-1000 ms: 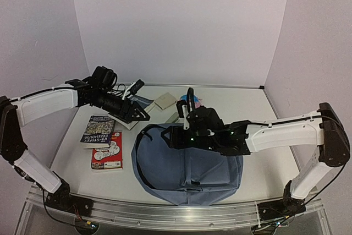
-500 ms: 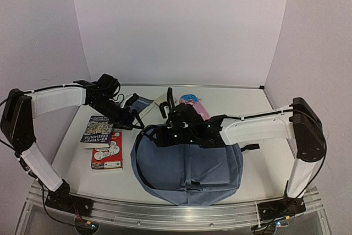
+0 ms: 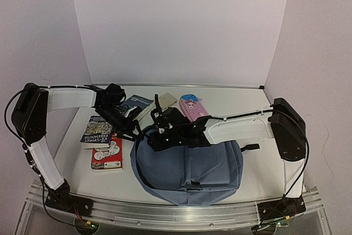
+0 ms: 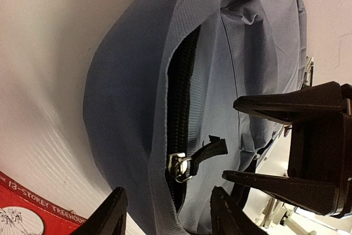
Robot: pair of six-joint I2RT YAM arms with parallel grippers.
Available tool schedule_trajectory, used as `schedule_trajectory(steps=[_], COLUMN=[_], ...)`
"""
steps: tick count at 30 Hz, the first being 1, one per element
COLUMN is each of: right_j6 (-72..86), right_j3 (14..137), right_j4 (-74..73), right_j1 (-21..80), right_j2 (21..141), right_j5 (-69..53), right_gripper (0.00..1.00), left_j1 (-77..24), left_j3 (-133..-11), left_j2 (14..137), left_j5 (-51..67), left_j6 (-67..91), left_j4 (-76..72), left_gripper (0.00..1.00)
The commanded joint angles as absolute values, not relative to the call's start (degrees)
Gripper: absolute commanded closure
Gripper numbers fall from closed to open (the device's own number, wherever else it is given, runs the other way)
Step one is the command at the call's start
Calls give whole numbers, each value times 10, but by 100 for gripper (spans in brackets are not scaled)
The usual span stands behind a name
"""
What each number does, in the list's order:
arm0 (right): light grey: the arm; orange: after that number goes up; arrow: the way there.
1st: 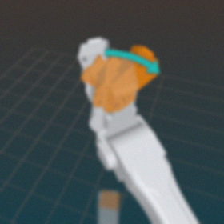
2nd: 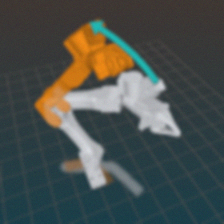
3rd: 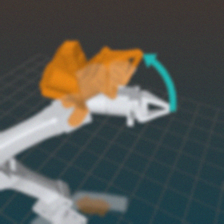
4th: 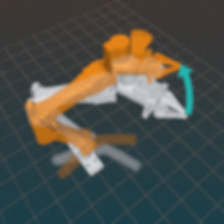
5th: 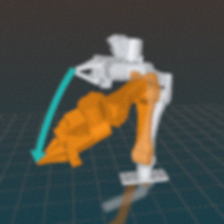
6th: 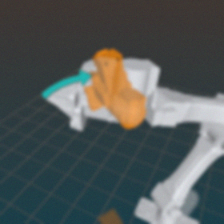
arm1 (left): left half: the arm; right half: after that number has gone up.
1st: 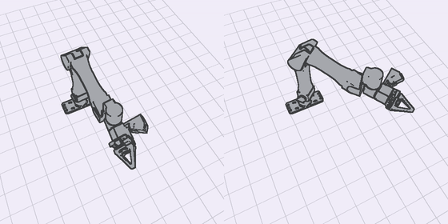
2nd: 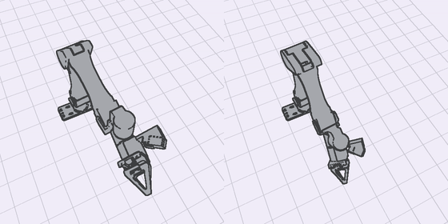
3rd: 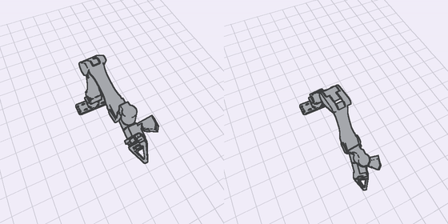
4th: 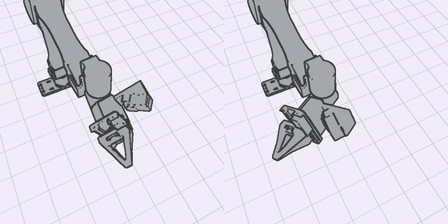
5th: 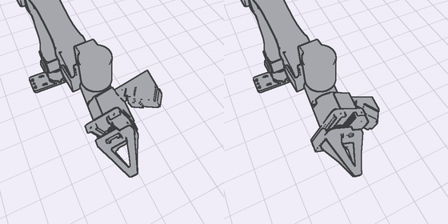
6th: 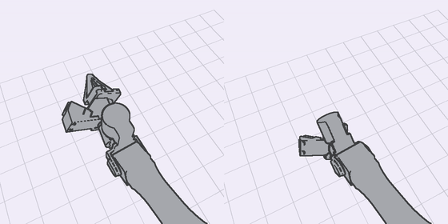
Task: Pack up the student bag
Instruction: Unzip the student bag at the center of the board.
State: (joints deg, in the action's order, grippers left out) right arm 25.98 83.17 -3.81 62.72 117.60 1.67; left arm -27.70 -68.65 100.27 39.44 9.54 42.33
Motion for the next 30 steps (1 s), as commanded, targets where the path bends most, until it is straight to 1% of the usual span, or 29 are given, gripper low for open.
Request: schedule_trajectory(steps=[1, 5, 8, 11, 15, 20, 30], right_j6=[247, 240, 236, 236, 240, 253, 309], right_j3=[865, 873, 880, 885, 891, 897, 884], right_j4=[-40, -41, -42, -42, -42, -40, -43], right_j1=[628, 628, 628, 628, 628, 628, 628], right_j2=[1194, 1203, 1212, 1218, 1220, 1218, 1207], right_j5=[17, 19, 20, 23, 27, 44, 147], right_gripper=[53, 56, 60, 66, 79, 99, 100], left_j1=[-277, -277, -277, -277, -277, -277, -277], left_j3=[-714, -718, -718, -717, -718, -718, -720], left_j2=[1014, 1021, 1019, 1018, 1018, 1017, 1014], left_j5=[407, 415, 416, 421, 422, 421, 410], left_j6=[95, 93, 92, 92, 91, 91, 91], left_j4=[440, 442, 440, 438, 438, 437, 437], left_gripper=[60, 71, 80, 91, 99, 100, 100])
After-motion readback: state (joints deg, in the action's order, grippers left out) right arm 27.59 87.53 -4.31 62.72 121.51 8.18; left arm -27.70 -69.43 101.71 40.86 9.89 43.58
